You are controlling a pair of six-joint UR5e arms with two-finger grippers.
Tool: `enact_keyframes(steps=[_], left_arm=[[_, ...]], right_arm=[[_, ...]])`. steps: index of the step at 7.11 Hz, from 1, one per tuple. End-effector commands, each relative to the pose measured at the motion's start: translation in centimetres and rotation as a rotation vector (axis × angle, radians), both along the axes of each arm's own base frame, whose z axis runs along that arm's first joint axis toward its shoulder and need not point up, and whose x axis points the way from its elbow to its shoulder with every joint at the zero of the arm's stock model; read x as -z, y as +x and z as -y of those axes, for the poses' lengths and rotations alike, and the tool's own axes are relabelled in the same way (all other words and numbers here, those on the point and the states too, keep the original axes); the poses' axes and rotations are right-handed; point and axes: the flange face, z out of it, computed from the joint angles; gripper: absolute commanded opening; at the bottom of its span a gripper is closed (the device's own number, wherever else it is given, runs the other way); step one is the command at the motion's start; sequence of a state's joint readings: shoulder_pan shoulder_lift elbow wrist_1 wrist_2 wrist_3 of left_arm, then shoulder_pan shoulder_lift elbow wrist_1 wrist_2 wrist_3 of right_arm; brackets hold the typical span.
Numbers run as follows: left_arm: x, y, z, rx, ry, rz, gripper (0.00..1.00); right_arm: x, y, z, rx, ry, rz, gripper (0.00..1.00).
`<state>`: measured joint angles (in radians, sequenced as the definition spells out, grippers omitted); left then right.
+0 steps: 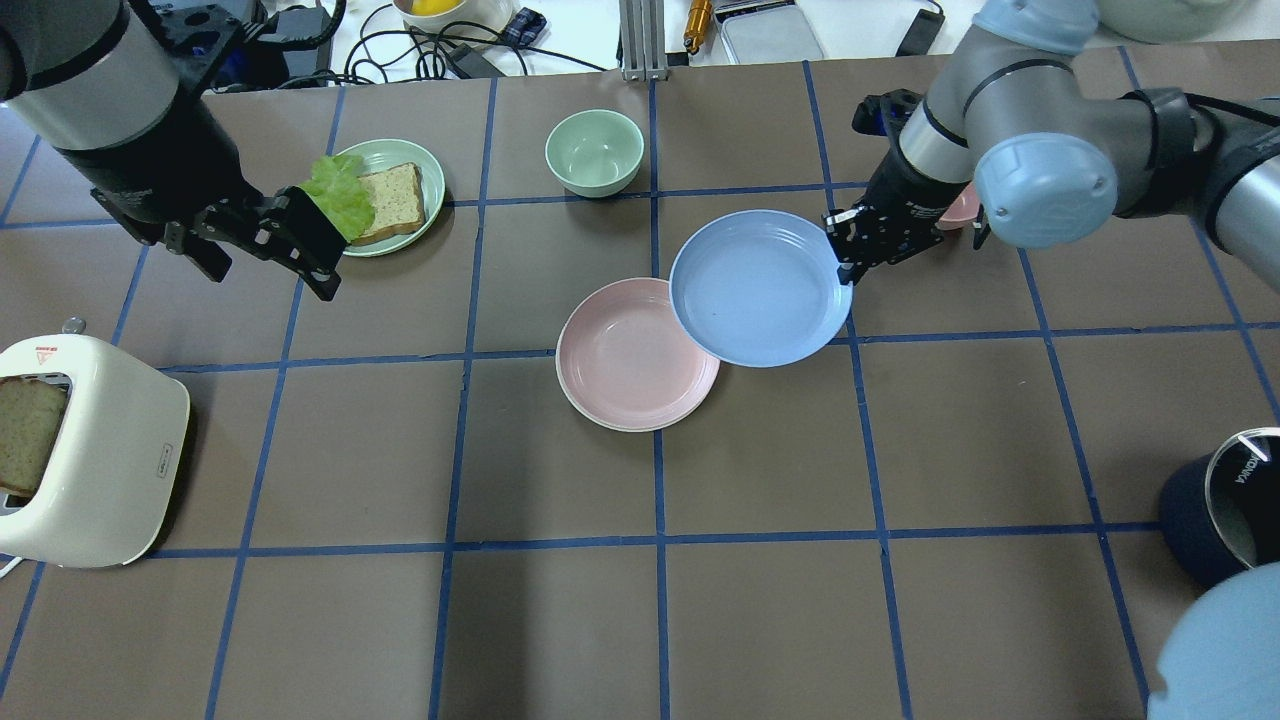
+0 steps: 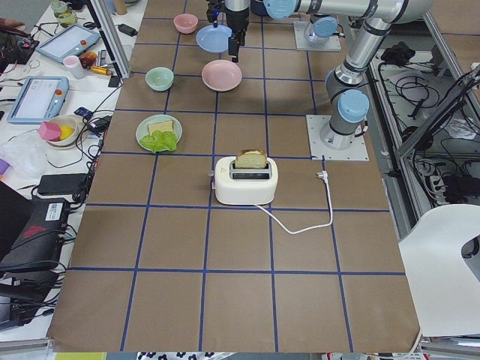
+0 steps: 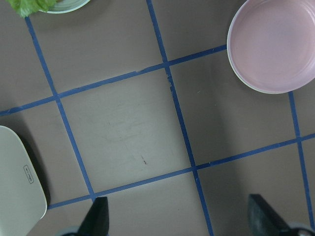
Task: Stack three plates with pink and blue
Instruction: 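Lift the blue plate with the right gripper over the pink plate, then lower the blue plate onto the pink plate and open the right gripper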
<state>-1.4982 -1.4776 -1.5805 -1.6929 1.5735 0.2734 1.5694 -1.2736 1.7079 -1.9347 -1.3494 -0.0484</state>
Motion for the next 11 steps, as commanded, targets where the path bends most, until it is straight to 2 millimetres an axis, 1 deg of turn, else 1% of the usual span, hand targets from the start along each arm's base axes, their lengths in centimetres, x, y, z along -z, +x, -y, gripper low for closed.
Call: enact_keyframes(steps=[1, 2, 3, 4, 5, 6, 7, 8, 9, 10, 11], left_arm=[[-0.3, 0.2, -0.2, -0.088, -0.011, 0.009, 1.00], [-0.3, 0.2, -0.1, -0.092, -0.015, 0.009, 1.00], [-0.4, 0.3, -0.1, -0.092, -0.017, 0.013, 1.00], [-0.9, 0.3, -0.3, -0.092, -0.027, 0.017, 1.00], [-0.9, 0.3, -0.5, -0.087, -0.027, 0.015, 1.00], [-0.4, 0.3, -0.3, -0.087, -0.020, 0.015, 1.00], [-0.2, 0.3, -0.4, -0.079, -0.018, 0.015, 1.00], [-0.5, 0.3, -0.6, -0.076, -0.024, 0.019, 1.00], [-0.5, 0.3, -0.6, -0.076, -0.023, 0.019, 1.00], [-0.3, 0.3, -0.6, -0.075, -0.021, 0.018, 1.00], [-0.4, 0.3, -0.5, -0.073, -0.023, 0.018, 1.00]], right_arm=[[1.7, 10.8, -3.1, 0.029, -0.021, -0.017, 0.00], [4.7, 11.7, -3.3, 0.033, -0.047, -0.066, 0.00], [6.8, 11.3, -4.3, 0.023, -0.032, -0.101, 0.00], [8.0, 11.5, -4.8, 0.017, -0.033, -0.099, 0.00], [7.8, 11.6, -4.5, 0.013, -0.042, -0.107, 0.32], [5.8, 11.6, -3.4, 0.014, -0.070, -0.105, 0.99], [3.2, 11.8, -2.5, 0.014, -0.037, -0.117, 1.00], [-1.7, 11.0, -2.3, 0.012, -0.034, -0.149, 1.00], [-6.8, 9.5, -3.2, -0.009, -0.047, -0.148, 1.00], [-10.9, 6.3, -3.4, 0.030, -0.028, -0.152, 1.00], [-15.0, 2.5, -4.0, 0.040, -0.032, -0.155, 1.00]])
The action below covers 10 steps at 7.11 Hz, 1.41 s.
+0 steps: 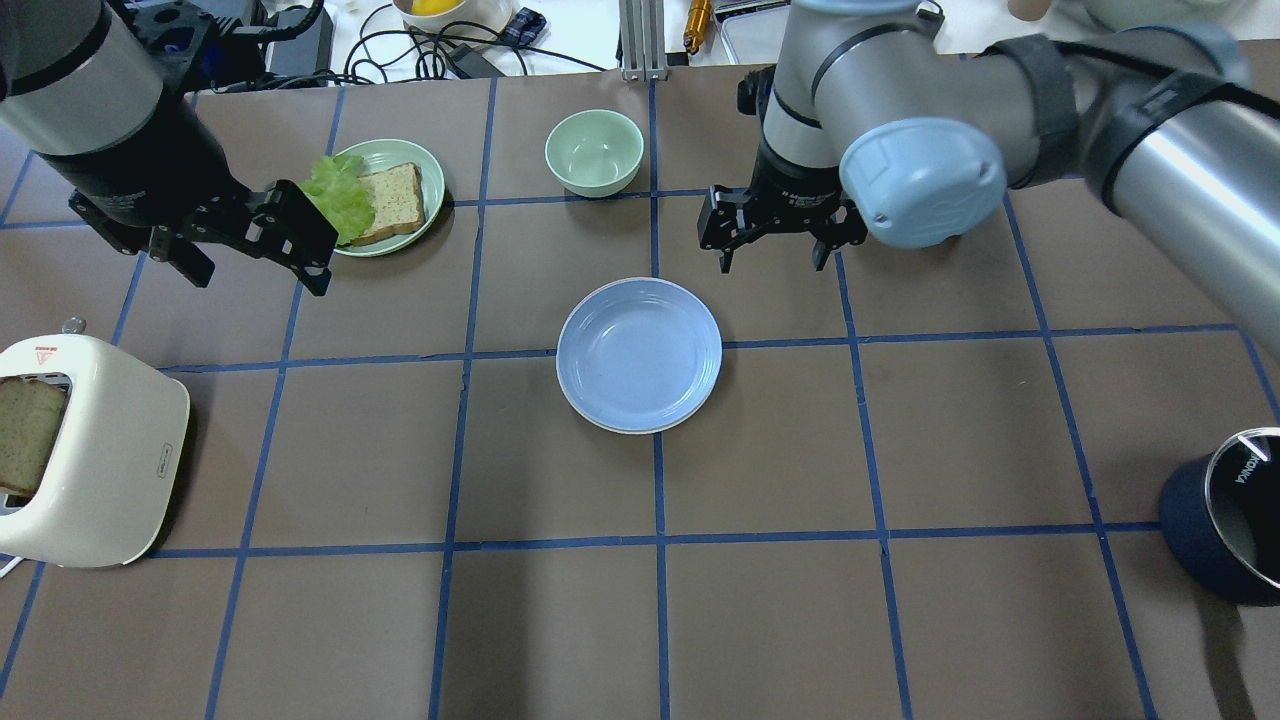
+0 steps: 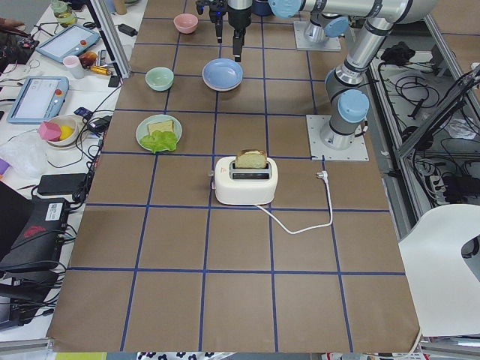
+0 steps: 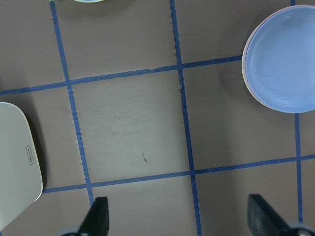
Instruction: Stack three plates with pink and blue
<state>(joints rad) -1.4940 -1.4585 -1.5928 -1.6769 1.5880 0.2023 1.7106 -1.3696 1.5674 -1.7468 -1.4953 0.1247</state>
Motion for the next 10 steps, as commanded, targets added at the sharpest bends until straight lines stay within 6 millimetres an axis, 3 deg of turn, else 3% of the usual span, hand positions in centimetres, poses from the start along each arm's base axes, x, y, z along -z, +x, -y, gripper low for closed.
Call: enact_keyframes(steps=[1, 2, 3, 10], left_arm=[[-0.1, 0.0, 0.0, 0.002, -0.002, 0.003, 1.00], [-0.2, 0.1, -0.1, 0.000, -0.005, 0.006, 1.00], [-0.4, 0.1, -0.3, 0.002, -0.008, 0.008, 1.00], [-0.3, 0.2, 0.0, -0.006, -0.007, 0.014, 1.00]], right_arm=[[-8.3, -7.2, -2.9, 0.031, -0.013, -0.034, 1.00], [-9.5, -8.7, -4.8, -0.012, -0.028, -0.074, 1.00], [-9.8, -8.8, -6.3, -0.038, -0.035, -0.091, 1.00], [-10.4, -8.6, -6.5, -0.045, -0.053, -0.090, 1.00]])
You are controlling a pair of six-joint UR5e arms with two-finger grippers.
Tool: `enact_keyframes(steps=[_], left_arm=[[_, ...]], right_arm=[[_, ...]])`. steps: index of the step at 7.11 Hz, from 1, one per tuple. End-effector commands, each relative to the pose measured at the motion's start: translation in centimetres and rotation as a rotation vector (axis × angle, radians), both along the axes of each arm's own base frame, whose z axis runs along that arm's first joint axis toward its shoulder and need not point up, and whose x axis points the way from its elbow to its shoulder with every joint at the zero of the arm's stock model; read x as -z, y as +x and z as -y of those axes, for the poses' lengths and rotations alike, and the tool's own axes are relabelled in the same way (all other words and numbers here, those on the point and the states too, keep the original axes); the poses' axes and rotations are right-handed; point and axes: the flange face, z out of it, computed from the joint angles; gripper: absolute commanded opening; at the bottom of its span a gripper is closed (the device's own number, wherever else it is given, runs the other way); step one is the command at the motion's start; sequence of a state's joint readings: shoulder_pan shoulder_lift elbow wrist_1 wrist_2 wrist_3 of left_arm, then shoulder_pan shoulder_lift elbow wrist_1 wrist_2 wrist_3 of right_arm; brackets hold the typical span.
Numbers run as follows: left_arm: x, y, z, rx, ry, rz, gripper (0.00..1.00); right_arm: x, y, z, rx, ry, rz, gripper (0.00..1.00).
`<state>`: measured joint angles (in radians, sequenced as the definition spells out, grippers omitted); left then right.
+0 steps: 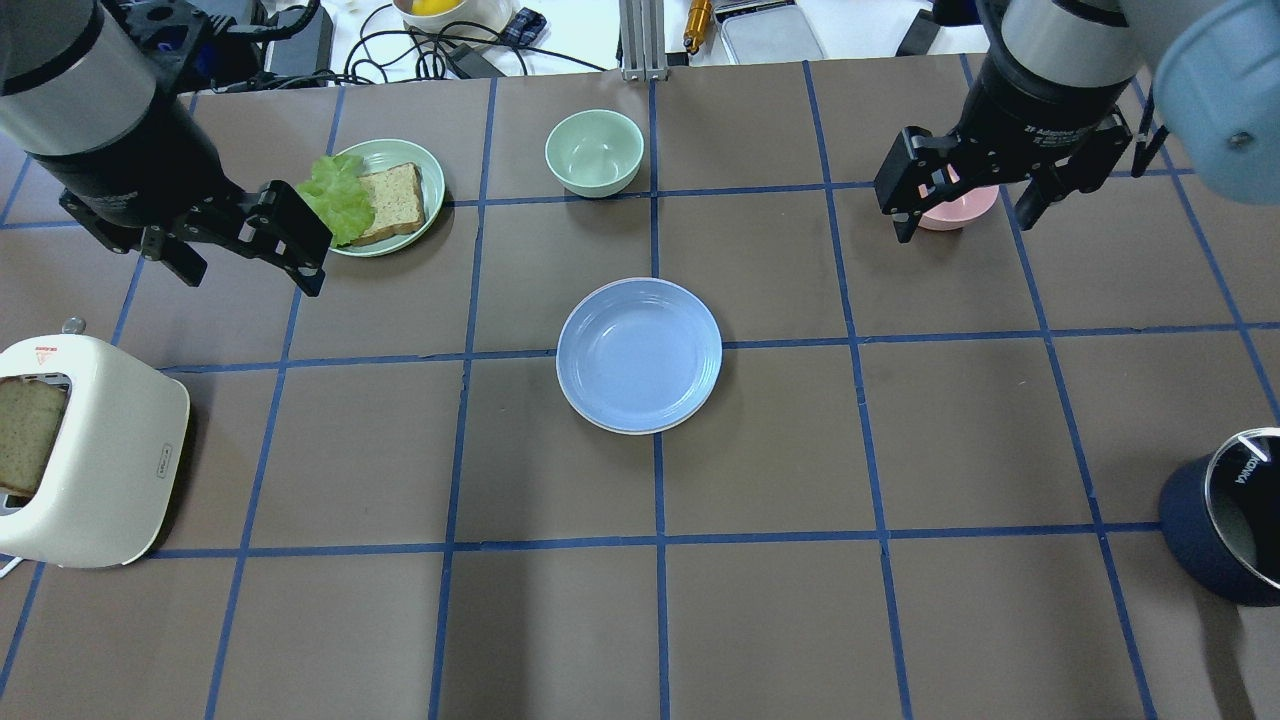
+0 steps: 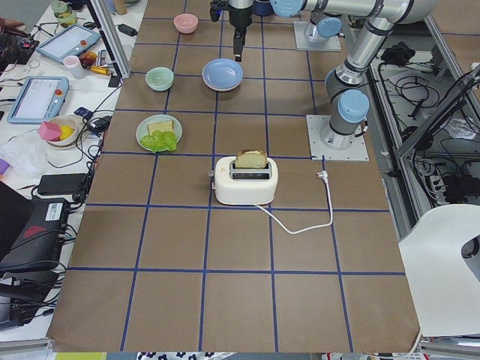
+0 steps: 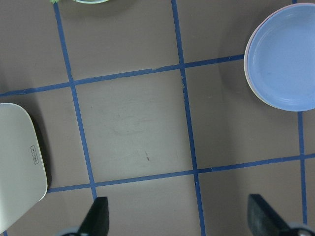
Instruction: Stack three plates with pink and blue
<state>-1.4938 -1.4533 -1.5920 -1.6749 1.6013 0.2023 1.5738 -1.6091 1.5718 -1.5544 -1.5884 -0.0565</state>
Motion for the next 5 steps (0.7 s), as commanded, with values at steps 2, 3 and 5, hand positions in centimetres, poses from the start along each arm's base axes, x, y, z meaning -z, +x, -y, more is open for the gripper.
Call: enact_keyframes(steps=[2, 3, 5], left_arm=[[-0.43, 0.04, 0.65, -0.004, -0.019, 0.002, 1.00], [-0.98, 0.33, 0.23, 0.000, -0.027, 0.034, 1.00], [-1.00, 0.58, 0.14, 0.000, -0.025, 0.061, 1.00]], right_arm=[[0.19, 0.00, 0.01, 0.000, 0.006, -0.001, 1.00], [0.13, 0.00, -0.05, -0.002, 0.006, -0.001, 1.00], [0.15, 0.00, -0.07, -0.002, 0.007, -0.001, 1.00]])
